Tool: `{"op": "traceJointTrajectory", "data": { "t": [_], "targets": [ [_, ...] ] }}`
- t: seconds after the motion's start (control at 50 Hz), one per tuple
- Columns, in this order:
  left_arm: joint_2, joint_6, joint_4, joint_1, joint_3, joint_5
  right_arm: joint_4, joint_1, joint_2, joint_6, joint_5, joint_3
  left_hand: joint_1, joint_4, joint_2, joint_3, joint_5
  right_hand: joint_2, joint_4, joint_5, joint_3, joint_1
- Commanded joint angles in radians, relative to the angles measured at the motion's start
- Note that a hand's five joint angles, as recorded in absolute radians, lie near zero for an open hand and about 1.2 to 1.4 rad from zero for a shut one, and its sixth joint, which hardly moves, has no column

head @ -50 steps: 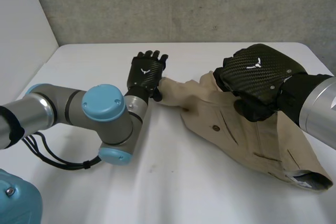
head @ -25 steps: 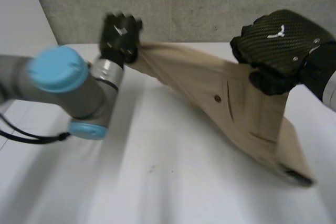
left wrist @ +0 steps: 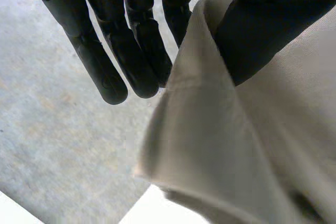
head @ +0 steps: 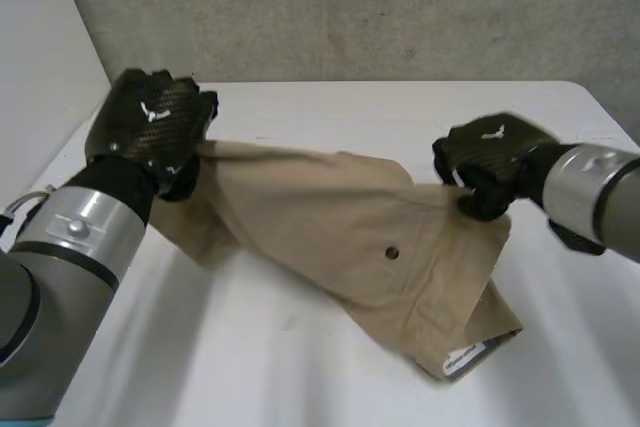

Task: Fold the shorts.

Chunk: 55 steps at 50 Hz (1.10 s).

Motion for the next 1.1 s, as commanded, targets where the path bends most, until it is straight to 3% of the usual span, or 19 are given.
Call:
{"op": "traceJointTrajectory", "data": {
  "t": [0.02,0.08,0.36,0.88,1.1],
  "targets": [
    [-0.050,0.021,-0.002,0.011,-0.019,-0.003,0.049,-0.035,0.115,0.152,-0.095,-0.020,0.256,0.197,0.203,0.206,0.256,-0.093,-0.107,-0.079,-0.098,0.097],
    [-0.067,0.021,-0.003,0.011,-0.025,-0.003,0.071,-0.052,0.126,0.188,-0.140,-0.022,0.256,0.197,0.203,0.206,0.256,-0.434,-0.448,-0.421,-0.439,-0.244],
    [-0.064,0.021,-0.005,0.012,-0.043,-0.003,0.079,-0.065,0.162,0.230,-0.143,-0.045,0.256,0.197,0.203,0.206,0.256,-0.678,-0.692,-0.665,-0.683,-0.488],
    [-0.055,0.021,-0.034,0.017,-0.066,-0.003,0.077,-0.052,0.172,0.337,-0.124,-0.269,0.256,0.197,0.203,0.206,0.256,-0.672,-0.686,-0.659,-0.677,-0.482],
    [-0.051,0.021,-0.036,0.020,-0.080,-0.001,0.077,-0.042,0.357,0.337,-0.081,-0.286,0.256,0.197,0.203,0.206,0.256,-0.681,-0.695,-0.668,-0.686,-0.491]
  ]
}}
